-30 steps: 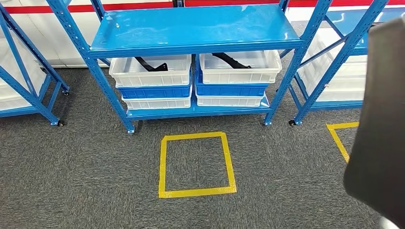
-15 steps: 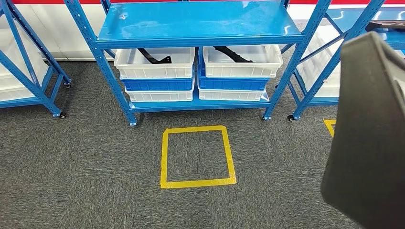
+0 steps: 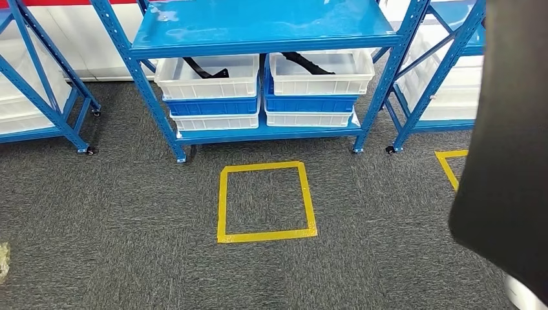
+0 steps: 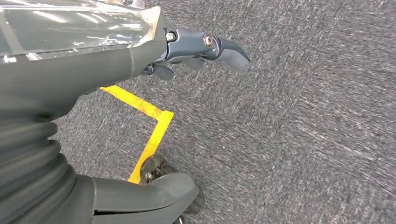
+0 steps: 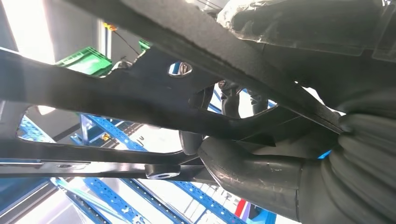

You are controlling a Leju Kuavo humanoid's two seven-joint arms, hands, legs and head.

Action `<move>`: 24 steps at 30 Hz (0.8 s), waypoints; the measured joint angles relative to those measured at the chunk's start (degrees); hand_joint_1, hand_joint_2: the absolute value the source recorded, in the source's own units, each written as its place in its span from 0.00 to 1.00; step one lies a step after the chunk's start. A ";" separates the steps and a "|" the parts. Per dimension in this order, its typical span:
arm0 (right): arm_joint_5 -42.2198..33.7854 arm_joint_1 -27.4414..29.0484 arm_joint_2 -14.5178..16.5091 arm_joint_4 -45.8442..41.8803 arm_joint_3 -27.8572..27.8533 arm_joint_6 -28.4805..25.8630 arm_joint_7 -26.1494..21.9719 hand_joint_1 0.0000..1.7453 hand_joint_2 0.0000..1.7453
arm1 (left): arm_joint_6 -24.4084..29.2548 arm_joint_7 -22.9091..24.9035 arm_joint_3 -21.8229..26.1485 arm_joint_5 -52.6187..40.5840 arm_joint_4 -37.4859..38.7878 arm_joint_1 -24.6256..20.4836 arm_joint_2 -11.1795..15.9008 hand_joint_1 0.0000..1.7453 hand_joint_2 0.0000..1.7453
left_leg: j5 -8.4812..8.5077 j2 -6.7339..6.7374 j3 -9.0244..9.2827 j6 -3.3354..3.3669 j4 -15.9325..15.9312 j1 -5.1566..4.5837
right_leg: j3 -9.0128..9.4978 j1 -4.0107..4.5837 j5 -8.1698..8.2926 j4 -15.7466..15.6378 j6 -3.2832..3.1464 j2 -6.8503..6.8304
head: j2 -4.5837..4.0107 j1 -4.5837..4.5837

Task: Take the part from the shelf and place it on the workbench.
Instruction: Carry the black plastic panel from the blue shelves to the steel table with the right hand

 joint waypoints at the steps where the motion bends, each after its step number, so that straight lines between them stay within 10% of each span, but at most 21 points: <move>1: -0.02 -0.20 -0.01 0.05 0.05 0.00 0.01 1.00 1.00 | 0.00 0.00 -0.01 -0.01 0.00 -0.03 0.00 0.00 1.00 | 0.20 -0.05 2.15 0.15 -3.38 -0.07 | -0.36 0.10 0.27 0.23 0.32 0.00 | 0.00 0.01; 6: 0.23 -0.27 -0.05 0.37 -0.37 -0.01 -0.28 1.00 1.00 | 0.59 1.11 -0.45 -1.64 -0.02 0.36 0.20 0.00 1.00 | 0.89 0.03 2.62 2.01 -6.75 -0.44 | -1.60 0.20 0.61 1.14 2.08 -0.01 | 0.00 0.08; 11: -1.54 2.81 -0.06 -0.08 -3.55 -0.02 -1.32 1.00 1.00 | -0.52 2.13 -1.56 -3.03 -0.26 2.60 0.94 0.00 1.00 | 3.76 0.39 -0.80 3.14 -6.86 -0.51 | -5.73 0.12 -8.74 16.07 1.61 0.19 | 0.00 0.79; 13: -1.70 3.46 -0.06 -0.12 -4.08 -0.02 -1.49 1.00 1.00 | -0.87 2.13 -1.74 -3.03 -0.41 3.05 1.06 0.00 1.00 | 4.89 0.58 -2.31 2.97 -6.79 -0.54 | -3.30 0.07 -7.47 15.58 2.84 0.18 | 0.00 0.79; 15: -1.70 3.64 -0.08 -0.26 -4.37 -0.02 -1.62 1.00 1.00 | -0.95 2.13 -1.85 -3.03 -0.56 3.13 1.09 0.00 1.00 | 5.92 0.63 -3.53 2.52 -6.60 -0.53 | 2.66 -0.02 -5.60 7.55 3.57 0.18 | 0.00 0.80; 17: -1.64 3.72 -0.10 -0.47 -4.47 -0.02 -1.71 1.00 1.00 | -0.93 2.13 -1.89 -3.05 -0.72 3.15 1.11 0.00 1.00 | 6.82 0.61 -4.16 1.87 -6.42 -0.69 | 7.43 0.36 -6.10 -0.01 2.93 0.30 | 0.00 0.76; 20: -1.63 3.86 -0.04 -0.62 -4.61 -0.02 -1.75 1.00 1.00 | -0.95 2.13 -1.89 -3.08 -0.96 3.37 1.15 0.00 1.00 | 7.93 0.59 -4.46 1.06 -6.42 -0.83 | 7.62 0.62 -6.29 -1.69 1.36 0.32 | 0.00 0.63; 22: -1.58 3.81 0.03 -0.62 -4.62 -0.02 -1.74 1.00 1.00 | -1.24 2.25 -1.89 -3.08 -1.04 3.57 1.24 0.00 1.00 | 5.49 0.42 -5.27 0.51 -4.64 -0.64 | 6.62 0.15 -5.36 -1.51 0.02 0.18 | 0.00 0.50; 24: -1.46 3.74 0.08 -0.61 -4.60 -0.02 -1.75 1.00 1.00 | -1.68 2.59 -1.90 -3.08 -1.07 3.64 1.31 0.00 1.00 | -0.53 0.22 -6.66 0.00 0.87 -0.47 | 5.55 0.04 -4.20 -1.47 -1.03 0.05 | 0.00 0.38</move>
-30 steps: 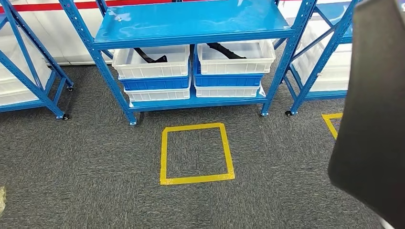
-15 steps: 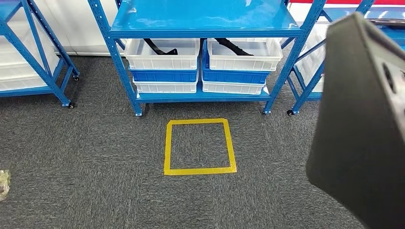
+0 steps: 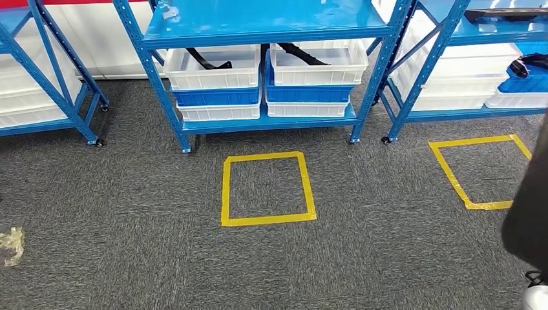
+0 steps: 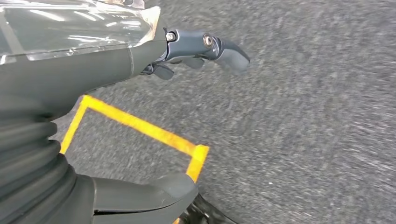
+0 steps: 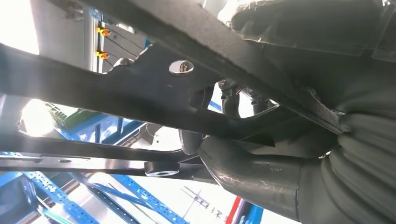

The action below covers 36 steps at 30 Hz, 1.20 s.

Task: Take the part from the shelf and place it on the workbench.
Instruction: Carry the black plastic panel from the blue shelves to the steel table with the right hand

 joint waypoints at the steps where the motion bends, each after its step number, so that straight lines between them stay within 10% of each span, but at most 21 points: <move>1: 0.06 -0.03 0.05 0.02 0.03 0.01 -0.01 1.00 1.00 | -0.16 0.19 -0.02 -0.01 -0.02 0.00 0.01 0.00 1.00 | -2.58 -0.04 -0.55 -0.19 3.37 0.06 | -0.57 0.07 0.57 0.06 -0.24 -0.03 | 0.00 -0.04; 4: 0.13 0.10 0.29 0.11 0.16 0.01 -0.04 1.00 1.00 | -0.27 0.50 -0.35 -0.08 -0.11 -0.03 0.04 0.00 1.00 | -2.89 -0.05 0.80 -0.37 7.44 0.20 | -2.83 0.24 2.02 0.70 -0.03 -0.01 | 0.00 -0.09; 9: -0.90 0.94 0.14 0.12 0.08 0.00 -0.58 1.00 1.00 | -0.23 0.49 -0.90 -0.19 -0.37 -0.12 0.09 0.00 1.00 | -0.43 -0.34 10.68 0.44 -6.30 0.00 | -5.40 0.55 3.22 2.38 1.45 -0.16 | 0.00 -0.07; 13: -1.81 1.60 -0.49 0.12 -0.18 0.00 -0.82 1.00 1.00 | -0.37 0.44 -0.93 -0.25 -0.45 -0.13 0.08 0.00 1.00 | 0.69 -0.06 9.44 2.18 -7.57 -0.17 | -6.81 0.63 2.98 3.53 2.58 -0.16 | 0.00 0.05; 16: -1.91 1.57 -1.04 0.13 -0.15 0.00 -0.64 1.00 1.00 | -0.49 0.34 -0.93 -0.15 -0.54 -0.18 0.18 0.00 1.00 | 2.55 0.36 7.32 3.16 -7.72 -0.09 | -9.87 0.45 -3.53 12.27 2.02 0.06 | 0.00 0.28; 18: -1.78 1.56 -1.13 0.19 -0.13 0.00 -0.40 1.00 1.00 | -0.54 0.27 -0.93 -0.11 -0.55 -0.18 0.17 0.00 1.00 | 3.90 0.54 5.75 3.09 -7.65 -0.10 | -10.73 0.36 -5.68 18.38 2.75 0.09 | 0.00 0.28; 20: -1.72 1.55 -1.19 0.25 -0.13 0.00 -0.33 1.00 1.00 | -0.56 0.17 -0.93 -0.10 -0.55 -0.18 0.15 0.00 1.00 | 5.12 0.62 4.24 2.81 -7.52 -0.01 | -7.86 0.13 -3.78 16.87 4.23 0.10 | 0.00 0.30; 22: -1.63 1.41 -1.30 0.25 -0.13 0.00 -0.31 1.00 1.00 | -0.57 0.10 -0.93 -0.10 -0.56 -0.20 0.16 0.00 1.00 | 6.12 0.58 3.02 2.30 -7.21 0.01 | -1.52 -0.11 -2.06 8.20 5.04 0.13 | 0.00 0.34; 24: -1.38 1.18 -1.39 0.25 -0.11 0.00 -0.25 1.00 1.00 | -0.57 -0.01 -0.93 -0.09 -0.60 -0.23 0.16 0.00 1.00 | 7.03 0.50 2.37 1.64 -6.95 -0.23 | 2.79 0.21 -2.59 1.14 4.34 0.25 | 0.00 0.22; 27: -0.79 0.79 -1.30 0.26 -0.04 0.00 -0.03 1.00 1.00 | -0.61 -0.25 -0.93 -0.08 -0.70 -0.21 0.19 0.00 1.00 | 7.95 0.42 2.00 0.75 -6.97 -0.26 | 2.42 0.36 -2.57 -0.13 2.48 0.25 | 0.00 0.07; 31: 0.75 -0.30 -0.57 0.25 0.16 0.00 0.52 1.00 1.00 | -0.80 -0.38 -0.98 -0.27 -0.79 -0.20 0.21 0.00 1.00 | -1.40 0.02 -0.75 -0.39 1.82 0.13 | 0.11 -0.10 -0.33 -0.02 -0.17 -0.04 | 0.00 -0.12; 33: 1.20 -0.45 -0.21 0.25 0.20 0.00 0.88 1.00 1.00 | -0.50 -0.49 -1.11 -0.62 -0.79 -0.22 0.21 0.00 1.00 | -4.43 -0.07 -1.93 -0.66 8.50 0.16 | -1.37 0.02 0.90 0.21 -0.27 -0.06 | 0.00 -0.14; 36: 1.34 -0.46 0.15 0.26 0.20 0.01 1.03 1.00 1.00 | -0.08 -0.57 -1.38 -1.02 -0.89 -0.23 0.28 0.00 1.00 | -0.98 -0.07 2.71 -0.57 5.63 0.25 | -3.58 0.00 2.13 1.00 0.31 -0.05 | 0.00 -0.18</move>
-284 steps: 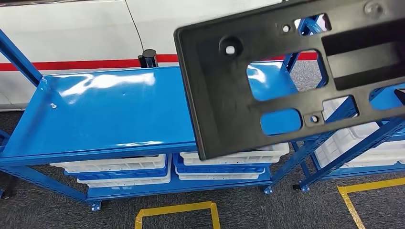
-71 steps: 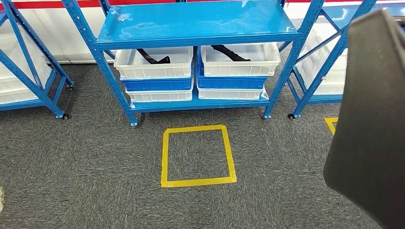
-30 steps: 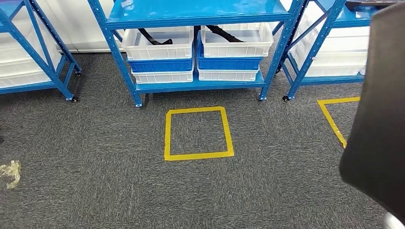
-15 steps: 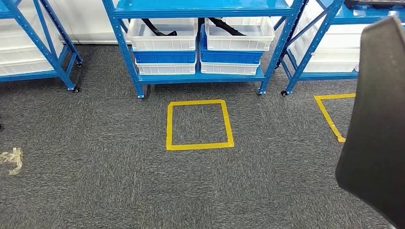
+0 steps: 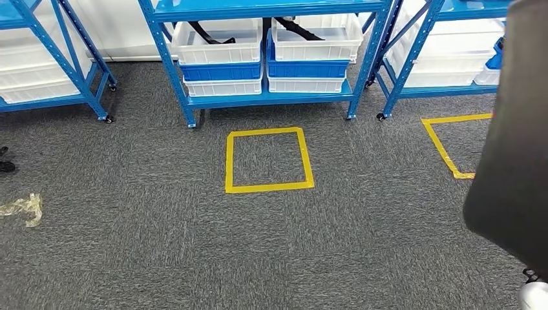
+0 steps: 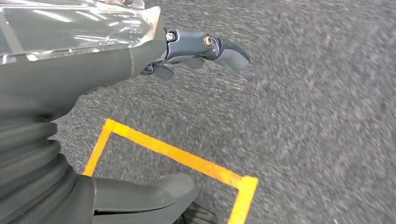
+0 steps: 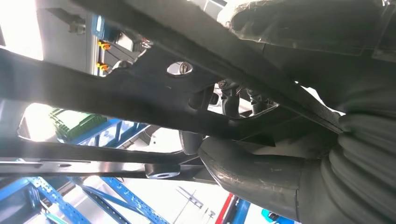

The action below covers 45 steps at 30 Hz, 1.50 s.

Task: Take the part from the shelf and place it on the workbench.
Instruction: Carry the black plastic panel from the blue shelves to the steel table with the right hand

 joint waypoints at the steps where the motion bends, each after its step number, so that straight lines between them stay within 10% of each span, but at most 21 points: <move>1: 0.01 -0.02 0.04 0.00 -0.01 0.00 0.00 1.00 1.00 | 0.01 0.00 -0.05 -0.07 -0.04 -0.04 0.03 0.00 1.00 | 0.81 -0.05 3.07 0.13 -4.13 0.04 | -0.57 0.01 0.21 0.39 0.24 -0.01 | 0.00 -0.02; 3: 0.01 -0.14 0.07 -0.01 -0.05 -0.01 0.03 1.00 1.00 | 0.01 -0.03 -0.17 -0.11 -0.09 -0.15 0.08 0.00 1.00 | 0.79 -0.24 7.46 0.46 -10.93 -0.05 | -1.45 0.22 0.61 1.08 0.87 -0.08 | 0.00 0.01; 7: -0.08 -0.39 0.09 0.00 -0.28 -0.01 0.12 1.00 1.00 | -0.09 -0.47 -0.36 0.18 -0.13 -0.27 -0.03 0.00 1.00 | 1.01 -0.17 7.19 2.27 -13.33 -0.29 | -2.92 0.44 1.30 1.77 2.26 -0.15 | 0.00 0.05; 13: 0.87 -1.78 0.08 1.21 -0.33 0.00 -0.14 1.00 1.00 | -0.04 0.07 -0.32 0.73 -0.25 -0.37 0.01 0.00 1.00 | 3.85 -0.04 3.87 3.37 -13.58 -0.29 | -8.40 0.32 -7.27 17.72 2.01 0.14 | 0.00 0.60; 16: 1.97 -3.09 0.16 2.38 -0.30 0.00 -0.70 1.00 1.00 | -0.19 0.07 -0.32 1.02 -0.25 -0.52 0.01 0.00 1.00 | 4.92 -1.00 3.16 2.80 -13.49 -0.25 | -0.85 0.08 -5.04 7.60 3.09 1.24 | 0.00 0.66; 19: 2.19 -4.24 0.16 3.37 -0.18 -0.01 -1.05 1.00 1.00 | -0.22 0.00 -0.30 1.16 -0.25 -0.81 0.02 0.00 1.00 | 6.01 -2.26 2.26 1.92 -13.26 -0.59 | 4.13 0.33 -3.38 -0.64 2.48 2.79 | 0.00 0.60; 22: 2.45 -4.81 0.30 4.20 0.01 -0.01 -1.07 1.00 1.00 | -0.06 0.00 -0.29 1.49 -0.25 -0.79 0.10 0.00 1.00 | 6.35 -3.05 1.34 1.16 -12.74 -0.68 | 3.63 0.13 -2.76 -0.37 1.39 1.19 | 0.00 0.55; 28: 3.25 -6.59 0.79 5.65 1.07 0.01 -1.06 1.00 1.00 | 0.23 0.00 -0.27 2.16 -0.21 -0.84 0.21 0.00 1.00 | -2.34 -0.45 -5.78 0.03 3.72 -0.22 | 2.28 0.18 -1.74 -0.38 -0.61 -2.13 | 0.00 -0.01; 33: 3.70 -8.11 1.14 6.80 1.79 0.01 -1.05 1.00 1.00 | 0.56 0.00 -0.25 2.23 -0.20 -0.98 0.29 0.00 1.00 | 3.84 3.17 3.00 0.58 -10.78 -0.43 | 2.28 0.81 -1.75 -0.07 -0.26 -4.83 | 0.00 -0.05; 36: 3.83 -9.10 1.17 7.27 2.17 0.01 -1.05 1.00 1.00 | 0.70 0.00 -0.26 2.31 -0.19 -1.09 0.27 0.00 1.00 | 4.30 2.79 3.25 1.57 -12.81 -0.80 | 2.13 1.41 -1.62 -0.10 0.53 -6.50 | 0.00 0.12; 39: 3.85 -9.58 1.08 7.71 2.67 0.00 -1.05 1.00 1.00 | 0.75 -0.02 -0.25 2.44 -0.19 -1.09 0.29 0.00 1.00 | 5.16 1.05 2.94 2.85 -13.37 -0.46 | 0.64 1.14 -3.53 2.78 0.92 -3.87 | 0.00 0.20; 43: 3.57 -9.64 0.91 8.66 3.02 0.01 -1.17 1.00 1.00 | 0.73 -0.04 -0.24 2.71 -0.17 -1.15 0.28 0.00 1.00 | 5.82 -1.62 2.28 3.36 -13.39 -0.32 | -5.81 0.77 -8.94 16.74 0.85 0.04 | 0.00 0.33; 45: 3.38 -9.74 0.88 9.05 3.10 0.01 -1.36 1.00 1.00 | 0.73 -0.07 -0.23 2.79 -0.16 -1.13 0.23 0.00 1.00 | 6.06 -3.19 2.15 3.15 -13.30 -0.23 | -4.65 0.55 -7.27 14.35 1.93 0.32 | 0.00 0.33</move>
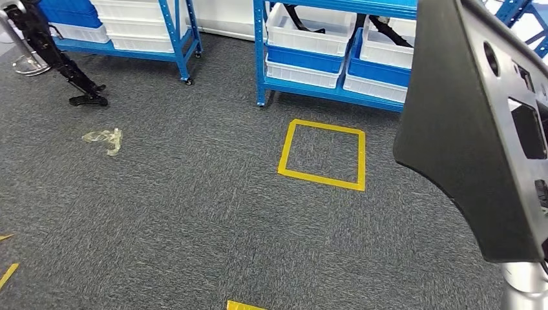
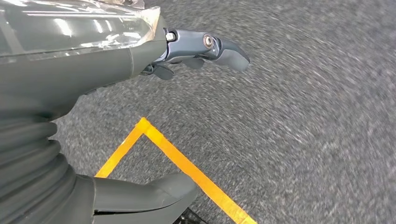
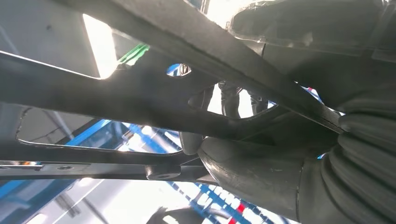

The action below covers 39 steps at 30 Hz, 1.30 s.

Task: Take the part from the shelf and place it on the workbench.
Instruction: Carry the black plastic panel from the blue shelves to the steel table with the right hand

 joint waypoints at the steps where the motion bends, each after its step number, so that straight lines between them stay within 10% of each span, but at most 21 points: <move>1: -0.03 -0.15 -0.02 0.11 0.01 -0.01 -0.07 1.00 1.00 | 0.00 -0.02 -0.01 0.02 0.00 -0.01 0.01 0.00 1.00 | 0.08 -0.79 -0.05 -0.16 0.12 0.06 | 2.10 -0.26 1.83 -4.34 0.67 0.65 | 0.00 0.03; 4: 0.15 -0.57 -0.05 0.36 0.05 -0.01 -0.14 1.00 1.00 | -0.06 -0.17 -0.02 0.02 0.00 -0.02 0.13 0.00 1.00 | 0.38 -2.75 -0.70 -1.06 0.65 -0.10 | 6.30 -0.63 4.84 -13.32 0.88 3.31 | 0.00 0.03; 7: 0.39 -0.59 0.07 0.49 0.16 0.00 -0.09 1.00 1.00 | -0.17 -0.30 0.00 0.01 0.01 0.20 0.33 0.00 1.00 | 0.91 -3.91 -1.63 -2.11 0.77 -0.17 | 6.17 -0.58 5.25 -13.26 -0.33 2.08 | 0.00 -0.02; 11: 0.52 -0.69 0.27 0.50 0.25 -0.01 -0.06 1.00 1.00 | -0.23 -0.40 -0.02 0.01 0.05 0.19 0.56 0.00 1.00 | -4.58 1.65 -5.77 -3.00 9.54 -0.27 | 5.75 -0.67 5.64 -13.34 -2.07 -0.51 | 0.00 -0.55; 14: 0.52 -0.66 0.33 0.51 0.28 0.01 -0.06 1.00 1.00 | -0.26 -0.48 -0.02 0.01 0.11 0.18 0.55 0.00 1.00 | -7.37 3.00 -9.02 -3.26 17.34 0.06 | 5.44 -0.24 5.73 -13.30 -2.35 -2.76 | 0.00 -0.64; 20: 0.58 -0.77 0.28 0.49 0.34 -0.01 -0.06 1.00 1.00 | 0.48 -1.48 -0.04 -0.66 0.13 0.07 0.63 0.00 1.00 | -1.50 6.81 0.21 -1.93 1.08 -0.60 | 5.64 0.58 5.60 -13.32 -1.87 -6.54 | 0.00 -0.56; 23: 0.31 -0.81 0.16 0.49 0.44 -0.01 -0.09 1.00 1.00 | 0.23 -1.88 -0.04 -0.67 0.15 0.16 0.58 0.00 1.00 | -0.77 4.78 0.05 -0.91 0.50 -0.72 | 5.70 0.73 5.33 -13.30 -1.06 -7.05 | 0.00 -0.49; 27: -0.77 0.13 -0.39 0.51 0.21 -0.01 -0.71 1.00 1.00 | -0.89 -2.02 -0.04 -0.51 0.19 0.10 0.63 0.00 1.00 | 0.14 2.27 -0.07 0.16 -0.09 -0.25 | 0.74 0.28 0.08 -2.29 -1.29 -0.64 | 0.00 -0.24; 29: -1.53 1.58 -0.46 0.49 -0.03 -0.01 -1.05 1.00 1.00 | -1.10 -2.00 -0.04 -0.43 0.24 0.15 0.60 0.00 1.00 | 0.28 0.59 -0.22 0.17 -0.05 -0.24 | -1.66 0.20 -1.30 2.76 -0.88 -0.08 | 0.00 -0.15; 33: -2.61 3.61 -0.73 0.35 -0.11 -0.01 -1.58 1.00 1.00 | -0.82 -1.96 -0.03 0.08 0.28 0.21 0.65 0.00 1.00 | 0.41 -2.61 -0.40 -0.46 0.45 -0.02 | 4.03 -0.51 3.91 -9.33 1.30 2.09 | 0.00 -0.10; 37: -3.75 5.93 -1.23 -0.61 -0.09 -0.01 -1.36 1.00 1.00 | -0.78 -1.94 -0.02 0.25 0.28 0.42 0.97 0.00 1.00 | 0.80 -4.95 -1.35 -1.76 0.76 -0.15 | 5.77 -0.30 5.17 -12.97 -0.35 2.67 | 0.00 -0.19; 39: -4.22 7.23 -1.38 -1.59 -0.04 -0.01 -1.07 1.00 1.00 | -0.76 -1.92 -0.02 0.33 0.30 0.70 1.10 0.00 1.00 | 0.20 -3.53 -2.02 -2.29 1.67 -0.17 | 5.84 -0.51 5.44 -13.01 -1.08 1.41 | 0.00 -0.34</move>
